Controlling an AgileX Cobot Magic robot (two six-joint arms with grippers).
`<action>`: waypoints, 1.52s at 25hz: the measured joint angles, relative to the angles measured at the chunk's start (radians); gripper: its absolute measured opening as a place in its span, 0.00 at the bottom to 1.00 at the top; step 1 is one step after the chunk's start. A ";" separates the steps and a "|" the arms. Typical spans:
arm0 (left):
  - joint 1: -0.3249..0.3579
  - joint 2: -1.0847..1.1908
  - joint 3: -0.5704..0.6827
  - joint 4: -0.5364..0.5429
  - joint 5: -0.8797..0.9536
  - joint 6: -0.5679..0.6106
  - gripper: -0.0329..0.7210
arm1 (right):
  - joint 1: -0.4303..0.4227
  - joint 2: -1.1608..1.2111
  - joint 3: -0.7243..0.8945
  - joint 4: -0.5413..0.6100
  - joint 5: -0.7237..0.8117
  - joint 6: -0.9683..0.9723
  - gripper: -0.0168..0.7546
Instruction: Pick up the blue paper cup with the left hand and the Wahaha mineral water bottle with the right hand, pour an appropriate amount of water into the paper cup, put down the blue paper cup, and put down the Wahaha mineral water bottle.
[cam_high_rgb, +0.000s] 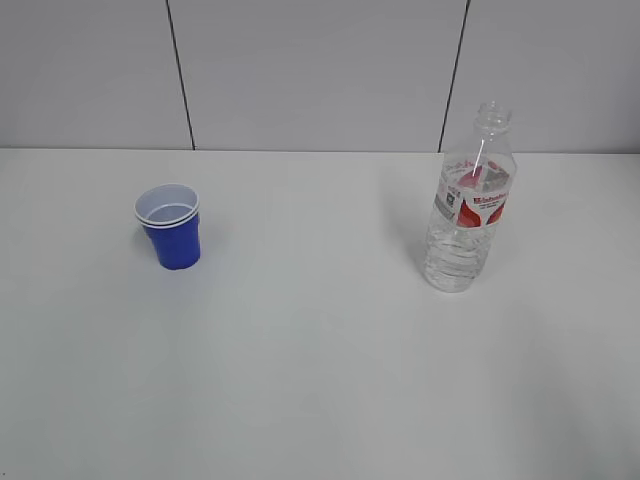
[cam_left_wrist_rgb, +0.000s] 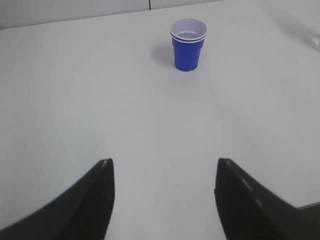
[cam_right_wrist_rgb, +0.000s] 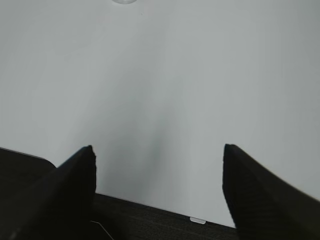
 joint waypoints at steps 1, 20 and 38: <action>0.000 0.000 0.000 0.002 0.000 0.000 0.68 | 0.000 0.000 0.000 0.000 0.000 0.000 0.79; -0.032 0.000 0.000 0.004 0.000 0.000 0.68 | 0.000 0.000 0.000 0.000 0.000 0.000 0.79; 0.029 0.000 0.000 0.004 0.000 0.000 0.68 | -0.016 -0.043 0.000 0.000 0.000 0.000 0.79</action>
